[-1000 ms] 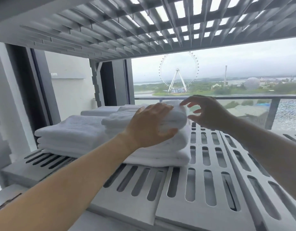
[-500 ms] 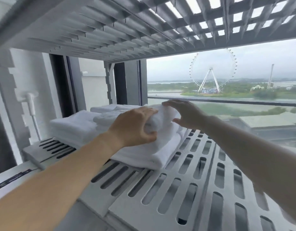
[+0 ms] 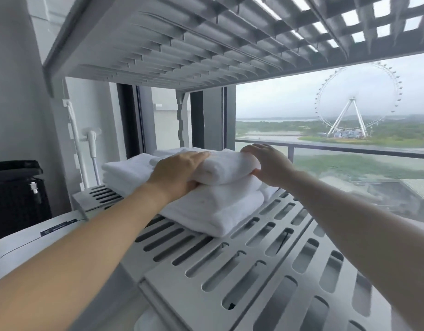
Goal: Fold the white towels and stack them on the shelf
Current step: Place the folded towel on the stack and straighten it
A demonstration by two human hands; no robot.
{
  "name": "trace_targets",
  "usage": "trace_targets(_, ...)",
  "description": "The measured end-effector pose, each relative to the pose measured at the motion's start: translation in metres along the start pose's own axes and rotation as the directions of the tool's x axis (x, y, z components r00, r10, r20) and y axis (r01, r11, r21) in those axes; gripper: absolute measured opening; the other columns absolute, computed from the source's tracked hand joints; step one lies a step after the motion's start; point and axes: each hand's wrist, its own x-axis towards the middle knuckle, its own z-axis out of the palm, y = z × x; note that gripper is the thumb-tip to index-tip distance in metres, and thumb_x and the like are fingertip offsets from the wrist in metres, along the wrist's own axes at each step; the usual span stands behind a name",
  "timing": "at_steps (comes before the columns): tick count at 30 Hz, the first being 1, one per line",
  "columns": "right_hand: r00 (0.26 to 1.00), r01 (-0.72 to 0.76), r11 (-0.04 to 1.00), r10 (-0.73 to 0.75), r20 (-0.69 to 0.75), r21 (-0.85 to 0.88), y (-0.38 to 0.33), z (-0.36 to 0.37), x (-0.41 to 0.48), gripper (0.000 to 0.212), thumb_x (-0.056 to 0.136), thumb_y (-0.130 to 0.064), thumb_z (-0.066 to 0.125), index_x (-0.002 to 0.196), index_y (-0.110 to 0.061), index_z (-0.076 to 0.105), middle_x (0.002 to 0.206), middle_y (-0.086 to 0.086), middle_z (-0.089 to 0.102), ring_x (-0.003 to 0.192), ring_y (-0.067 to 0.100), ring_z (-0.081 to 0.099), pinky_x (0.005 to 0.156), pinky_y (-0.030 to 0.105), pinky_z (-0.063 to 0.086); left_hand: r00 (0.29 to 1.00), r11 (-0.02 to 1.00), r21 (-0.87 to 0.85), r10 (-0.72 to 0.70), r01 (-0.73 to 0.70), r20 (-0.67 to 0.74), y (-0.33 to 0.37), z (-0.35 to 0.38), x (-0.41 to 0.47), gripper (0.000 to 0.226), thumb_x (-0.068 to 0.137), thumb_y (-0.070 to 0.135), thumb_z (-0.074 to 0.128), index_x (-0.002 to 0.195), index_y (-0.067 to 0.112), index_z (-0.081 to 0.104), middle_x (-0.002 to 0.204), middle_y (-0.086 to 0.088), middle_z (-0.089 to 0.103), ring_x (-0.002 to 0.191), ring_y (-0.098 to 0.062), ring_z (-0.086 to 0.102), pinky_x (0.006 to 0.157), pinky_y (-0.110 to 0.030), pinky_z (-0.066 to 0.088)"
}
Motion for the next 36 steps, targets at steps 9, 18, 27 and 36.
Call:
trace_targets(9, 0.999, 0.021, 1.000, -0.021, -0.034, 0.006, 0.000, -0.001, -0.002, 0.049, 0.075, -0.010, 0.067, 0.120, -0.021, 0.051, 0.122, -0.001, 0.057, 0.116, 0.022, 0.046, 0.086, 0.037, 0.045, 0.998, 0.999, 0.040, -0.030, 0.033, -0.052, -0.019, 0.018, 0.005, 0.051, 0.085, 0.015, 0.052, 0.132, 0.034, 0.042, 0.128, 0.009, 0.055, 0.107, -0.021, 0.057, 0.075, -0.032, 0.045)
trace_targets(18, 0.995, 0.058, 0.998, -0.060, -0.086, -0.027, -0.002, 0.004, -0.006, 0.050, 0.079, -0.010, 0.068, 0.125, -0.019, 0.051, 0.122, 0.000, 0.058, 0.115, 0.022, 0.047, 0.087, 0.034, 0.043, 0.990, 1.000, 0.007, 0.018, -0.018, -0.141, -0.025, 0.018, 0.001, 0.050, 0.084, 0.003, 0.051, 0.128, 0.027, 0.051, 0.129, 0.003, 0.056, 0.113, -0.025, 0.054, 0.083, -0.043, 0.050)
trace_targets(27, 0.991, 0.101, 0.995, -0.102, -0.089, -0.021, -0.014, 0.001, -0.021, 0.067, 0.081, -0.017, 0.064, 0.140, -0.026, 0.032, 0.143, 0.001, 0.040, 0.127, 0.023, 0.040, 0.094, 0.041, 0.043, 0.963, 0.977, -0.107, 0.157, -0.184, -0.218, -0.026, 0.020, -0.012, 0.060, 0.076, 0.022, 0.068, 0.130, 0.029, 0.042, 0.130, 0.003, 0.054, 0.115, -0.017, 0.052, 0.082, -0.028, 0.045)
trace_targets(36, 0.976, 0.138, 0.989, -0.145, -0.160, -0.053, -0.017, -0.007, -0.025, 0.033, 0.084, -0.012, 0.062, 0.117, -0.014, 0.055, 0.123, 0.005, 0.057, 0.103, 0.026, 0.058, 0.080, 0.027, 0.043, 0.972, 0.961, -0.247, 0.072, -0.128, -0.222, -0.009, 0.022, -0.016, 0.047, 0.086, 0.027, 0.063, 0.129, 0.021, 0.048, 0.128, -0.001, 0.057, 0.114, -0.022, 0.054, 0.093, -0.033, 0.044)
